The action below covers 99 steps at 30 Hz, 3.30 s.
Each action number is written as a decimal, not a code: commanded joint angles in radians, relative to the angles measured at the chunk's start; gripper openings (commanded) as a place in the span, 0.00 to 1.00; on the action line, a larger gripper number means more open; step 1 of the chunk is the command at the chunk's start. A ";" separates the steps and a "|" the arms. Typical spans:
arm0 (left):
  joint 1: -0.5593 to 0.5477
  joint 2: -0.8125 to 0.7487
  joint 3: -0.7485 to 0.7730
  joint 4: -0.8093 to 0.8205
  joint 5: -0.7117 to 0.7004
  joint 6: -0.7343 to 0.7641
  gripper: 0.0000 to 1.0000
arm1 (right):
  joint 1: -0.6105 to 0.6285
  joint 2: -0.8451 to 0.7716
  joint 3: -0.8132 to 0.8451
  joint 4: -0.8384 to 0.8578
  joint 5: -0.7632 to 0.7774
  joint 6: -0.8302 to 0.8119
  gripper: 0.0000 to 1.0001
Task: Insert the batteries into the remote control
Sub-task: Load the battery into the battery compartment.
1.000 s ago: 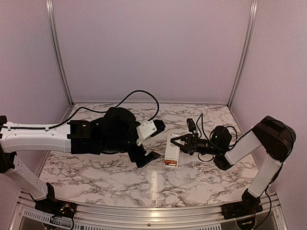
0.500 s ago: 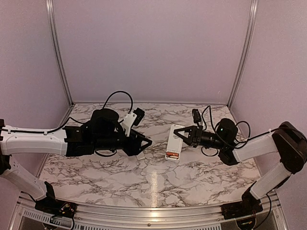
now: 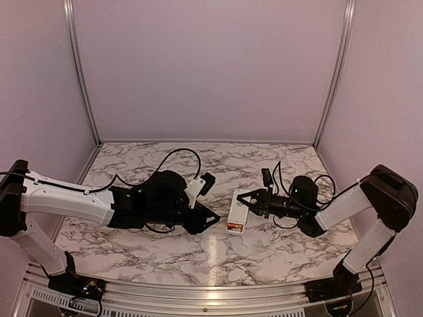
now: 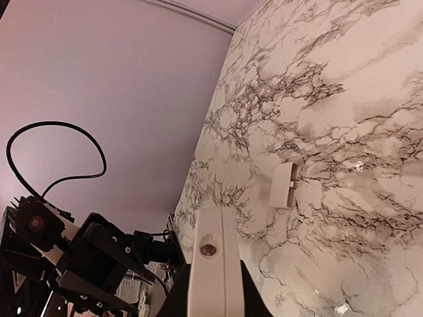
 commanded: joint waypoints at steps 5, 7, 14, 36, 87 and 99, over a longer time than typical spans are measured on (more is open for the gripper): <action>-0.015 0.078 0.022 0.007 0.010 -0.075 0.32 | 0.021 0.041 0.002 0.121 0.030 0.028 0.00; -0.015 0.080 0.023 0.021 0.028 -0.080 0.32 | 0.020 0.053 -0.002 0.147 0.025 0.040 0.00; -0.016 0.108 0.056 0.024 0.050 -0.092 0.26 | 0.022 0.049 -0.001 0.144 0.025 0.043 0.00; -0.029 0.171 0.123 -0.016 0.049 -0.086 0.13 | 0.021 0.023 -0.003 0.124 0.022 0.038 0.00; -0.089 0.382 0.340 -0.323 -0.088 -0.001 0.01 | 0.022 0.010 -0.005 0.241 0.013 0.109 0.00; -0.009 0.070 0.169 -0.138 -0.035 0.038 0.45 | 0.022 -0.019 -0.009 0.128 0.005 0.019 0.00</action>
